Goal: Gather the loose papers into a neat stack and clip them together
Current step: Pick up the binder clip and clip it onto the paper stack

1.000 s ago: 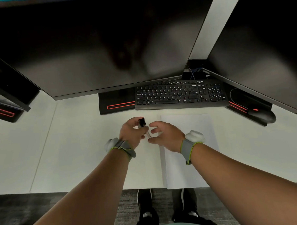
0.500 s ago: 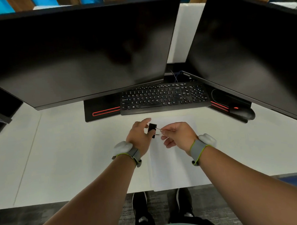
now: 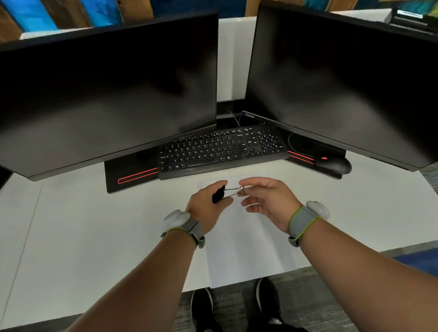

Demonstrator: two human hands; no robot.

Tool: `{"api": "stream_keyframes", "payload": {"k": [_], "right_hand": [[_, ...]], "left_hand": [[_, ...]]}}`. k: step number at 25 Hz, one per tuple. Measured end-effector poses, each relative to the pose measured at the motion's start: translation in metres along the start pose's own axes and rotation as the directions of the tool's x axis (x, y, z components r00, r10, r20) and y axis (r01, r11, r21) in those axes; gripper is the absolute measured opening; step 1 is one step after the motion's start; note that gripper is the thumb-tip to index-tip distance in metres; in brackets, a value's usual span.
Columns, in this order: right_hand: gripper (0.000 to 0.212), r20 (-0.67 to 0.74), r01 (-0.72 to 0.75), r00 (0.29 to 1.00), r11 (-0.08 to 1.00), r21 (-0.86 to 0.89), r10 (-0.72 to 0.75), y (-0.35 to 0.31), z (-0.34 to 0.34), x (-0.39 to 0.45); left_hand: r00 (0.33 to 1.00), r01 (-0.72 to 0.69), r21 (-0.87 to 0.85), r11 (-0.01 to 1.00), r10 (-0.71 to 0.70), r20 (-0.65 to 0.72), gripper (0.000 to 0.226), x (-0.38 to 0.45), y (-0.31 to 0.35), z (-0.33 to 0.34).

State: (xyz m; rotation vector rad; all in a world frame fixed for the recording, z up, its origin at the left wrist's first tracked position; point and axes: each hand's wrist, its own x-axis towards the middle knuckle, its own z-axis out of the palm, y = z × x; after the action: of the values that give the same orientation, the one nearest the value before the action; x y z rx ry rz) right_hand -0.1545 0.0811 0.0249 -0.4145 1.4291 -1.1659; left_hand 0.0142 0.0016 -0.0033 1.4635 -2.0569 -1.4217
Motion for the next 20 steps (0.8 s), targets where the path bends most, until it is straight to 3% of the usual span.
{"api": "stream_keyframes", "payload": {"k": [11,16,20], "right_hand": [[0.02,0.025,0.044,0.999,0.992,0.116,-0.047,-0.006,-0.002,-0.003],[0.019,-0.076,-0.02,0.997,1.0,-0.004,0.02,0.0,0.003,-0.001],[0.022,-0.013,-0.082,0.997,0.991,-0.101,0.082,0.009,0.008,-0.002]], "left_hand": [[1.0,0.013,-0.161,0.987,-0.014,-0.006,0.04,-0.003,0.006,0.005],[0.999,0.0,-0.163,0.987,-0.006,-0.036,0.037,-0.008,0.01,0.007],[0.997,-0.011,-0.233,0.972,-0.006,-0.071,0.034,-0.011,0.019,0.007]]}}
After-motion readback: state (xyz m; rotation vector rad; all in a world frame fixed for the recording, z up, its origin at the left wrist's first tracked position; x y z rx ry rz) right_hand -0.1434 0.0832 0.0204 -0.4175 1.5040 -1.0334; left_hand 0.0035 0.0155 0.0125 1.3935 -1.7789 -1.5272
